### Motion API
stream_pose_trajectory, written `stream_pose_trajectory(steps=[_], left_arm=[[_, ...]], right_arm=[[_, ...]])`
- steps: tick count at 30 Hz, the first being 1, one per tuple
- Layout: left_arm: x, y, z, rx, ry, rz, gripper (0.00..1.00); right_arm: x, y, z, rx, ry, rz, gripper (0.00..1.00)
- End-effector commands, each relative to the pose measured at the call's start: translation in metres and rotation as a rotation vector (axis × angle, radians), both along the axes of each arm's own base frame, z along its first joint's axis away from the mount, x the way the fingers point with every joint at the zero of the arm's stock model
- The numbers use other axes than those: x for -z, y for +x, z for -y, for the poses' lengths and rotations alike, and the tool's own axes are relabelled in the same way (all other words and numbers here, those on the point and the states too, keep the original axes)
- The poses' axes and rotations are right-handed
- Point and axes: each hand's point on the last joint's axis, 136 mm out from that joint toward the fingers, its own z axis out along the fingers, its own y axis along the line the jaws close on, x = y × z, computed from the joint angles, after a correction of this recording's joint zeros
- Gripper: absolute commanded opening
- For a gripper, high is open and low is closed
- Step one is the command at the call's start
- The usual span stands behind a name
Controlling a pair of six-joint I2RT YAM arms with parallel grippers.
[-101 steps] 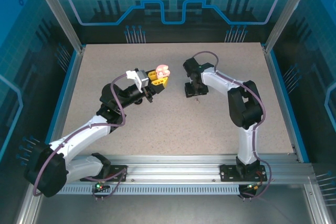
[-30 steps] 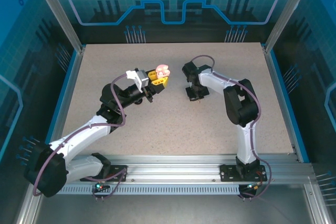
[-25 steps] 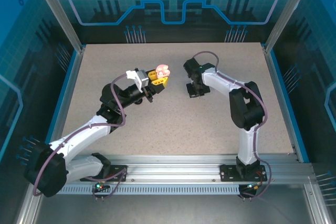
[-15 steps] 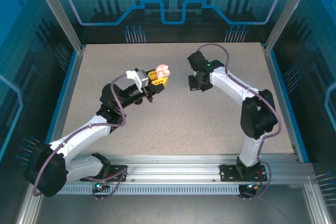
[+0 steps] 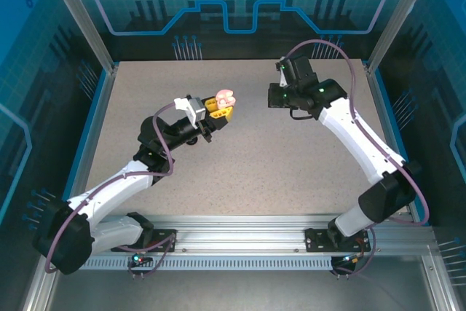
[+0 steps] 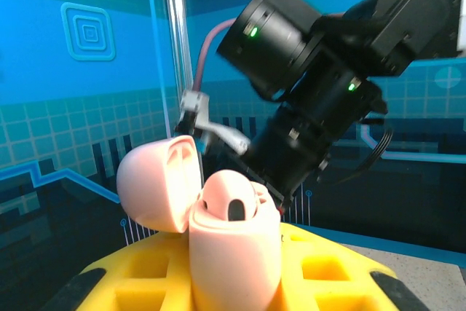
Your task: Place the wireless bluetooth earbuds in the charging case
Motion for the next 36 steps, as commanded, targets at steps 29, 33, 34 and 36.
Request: stream_pose_trajectory(steps=[29,33,34,36], left_arm=[[-0.008,-0.008,0.002,0.014,-0.022,0.025,0.0],[-0.009,-0.007,0.002,0.013,-0.021,0.027,0.0],[-0.008,-0.007,0.002,0.014,-0.021,0.025,0.0],[-0.01,-0.008,0.003,0.017,-0.022,0.029,0.0]], right_arm=[[-0.198,-0.121,-0.092,-0.364,0.334,0.598,0.14],[-0.189,-0.124,-0.102,-0.384,0.326,0.579,0.14],[-0.187,-0.124,-0.103,-0.385,0.324,0.575,0.14],[-0.181,-0.123,-0.106,-0.387,0.315,0.563,0.14]])
